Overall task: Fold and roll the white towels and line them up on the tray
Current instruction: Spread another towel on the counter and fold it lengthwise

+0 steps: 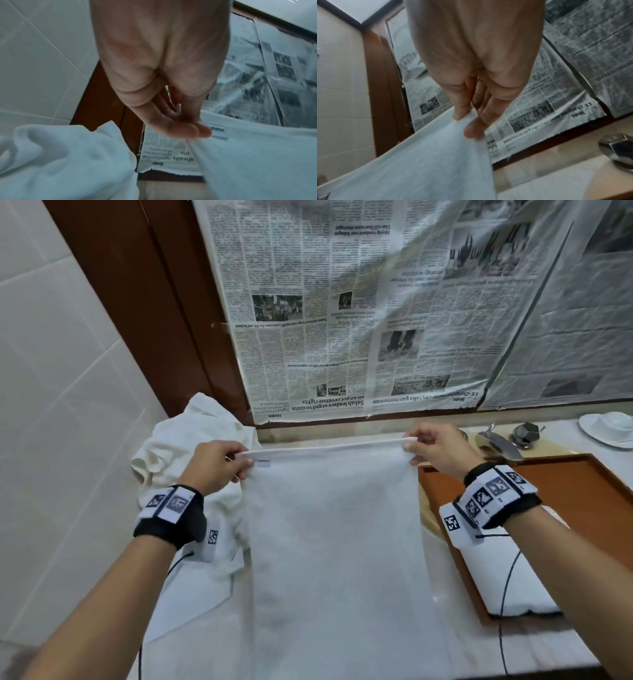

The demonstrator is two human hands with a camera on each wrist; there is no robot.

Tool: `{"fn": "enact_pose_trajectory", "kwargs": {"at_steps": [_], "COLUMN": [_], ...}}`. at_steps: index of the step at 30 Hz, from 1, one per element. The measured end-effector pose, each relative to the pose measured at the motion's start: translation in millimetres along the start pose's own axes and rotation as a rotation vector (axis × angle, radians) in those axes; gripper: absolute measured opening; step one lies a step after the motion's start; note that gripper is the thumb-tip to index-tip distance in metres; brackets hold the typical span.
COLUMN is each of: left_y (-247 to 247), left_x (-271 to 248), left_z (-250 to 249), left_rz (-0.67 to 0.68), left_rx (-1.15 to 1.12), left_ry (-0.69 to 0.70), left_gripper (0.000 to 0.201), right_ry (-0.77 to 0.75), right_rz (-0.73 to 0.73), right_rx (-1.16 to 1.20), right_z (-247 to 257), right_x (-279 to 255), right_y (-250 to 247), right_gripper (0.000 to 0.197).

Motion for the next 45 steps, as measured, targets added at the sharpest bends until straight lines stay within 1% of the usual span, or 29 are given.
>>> {"fn": "enact_pose_trajectory", "kwargs": {"at_steps": [3, 8, 10, 12, 14, 18, 22, 24, 28, 30, 31, 32, 34, 36, 38, 40, 43, 45], "left_y": [20.4, 57.4, 76.2, 94.8, 112.1, 150.2, 187.7, 195.7, 208.5, 208.9, 206.8, 204.7, 199.7, 198.8, 206.5, 219.8, 244.1, 265.0], "left_x": [29.3, 82.8, 103.3, 122.2, 141.4, 173.6, 191.6, 197.3, 212.5, 214.8, 213.8, 211.9, 204.4, 196.2, 189.3, 185.7, 188.8, 197.1], "left_z": [13.8, 31.0, 40.0, 49.4, 58.8, 74.5, 94.6, 98.7, 115.1, 111.6, 106.8, 103.0, 92.5, 83.8, 71.7, 47.8, 0.2, -33.3], "left_rz": [-0.019, -0.071, -0.072, -0.07, -0.062, -0.002, 0.048, 0.049, 0.044, 0.053, 0.056, 0.047, 0.013, -0.013, 0.019, 0.096, 0.206, 0.264], "left_rx": [-0.043, -0.168, -0.179, -0.183, -0.17, -0.101, -0.081, -0.062, -0.039, 0.005, 0.058, 0.109, 0.158, 0.186, 0.18, 0.168, 0.152, 0.133], "left_ry": [-0.05, -0.19, -0.228, -0.265, -0.311, -0.395, -0.473, -0.493, -0.506, -0.52, -0.528, -0.536, -0.511, -0.424, -0.318, -0.199, -0.051, 0.024], "left_gripper": [0.006, 0.006, 0.005, 0.003, 0.006, 0.007, 0.012, 0.012, 0.014, 0.014, 0.017, 0.022, 0.03, 0.037, 0.036, 0.034, 0.032, 0.034], "right_ry": [0.066, 0.151, 0.17, 0.189, 0.211, 0.276, 0.335, 0.346, 0.345, 0.357, 0.355, 0.351, 0.316, 0.269, 0.277, 0.326, 0.374, 0.397], "right_rz": [-0.065, -0.137, -0.157, -0.172, -0.188, -0.197, -0.193, -0.2, -0.232, -0.229, -0.226, -0.217, -0.181, -0.156, -0.141, -0.089, 0.018, 0.053], "right_rx": [0.014, 0.016, 0.018, 0.016, 0.027, -0.002, -0.046, -0.067, -0.045, -0.02, -0.013, -0.012, -0.058, -0.194, -0.28, -0.381, -0.531, -0.591], "right_z": [-24.5, -52.6, -62.9, -75.4, -90.2, -134.0, -169.9, -179.2, -184.6, -185.4, -185.5, -185.0, -177.7, -166.1, -161.8, -163.4, -165.9, -164.4], "right_x": [32.0, 85.7, 106.6, 127.2, 147.5, 181.2, 200.0, 205.4, 219.8, 224.4, 225.2, 224.3, 214.2, 196.2, 171.8, 147.0, 116.9, 104.1], "right_y": [7.2, 15.5, 18.5, 22.4, 26.6, 35.5, 45.1, 47.4, 49.6, 51.6, 52.1, 52.3, 51.1, 48.2, 45.8, 47.3, 57.7, 64.6], "right_gripper": [0.004, 0.013, 0.014, 0.01, 0.012, 0.015, 0.019, 0.02, 0.017, 0.01, 0.01, 0.019, 0.037, 0.044, 0.041, 0.037, 0.03, 0.029]}}
Point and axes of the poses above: each hand's wrist, its own x-axis towards the middle knuckle, its own y-axis out of the palm, z = x × y, the point moved 4 cm from there along x, towards the middle knuckle, and after that the axes turned 11 degrees about x, right-handed, at the moved point
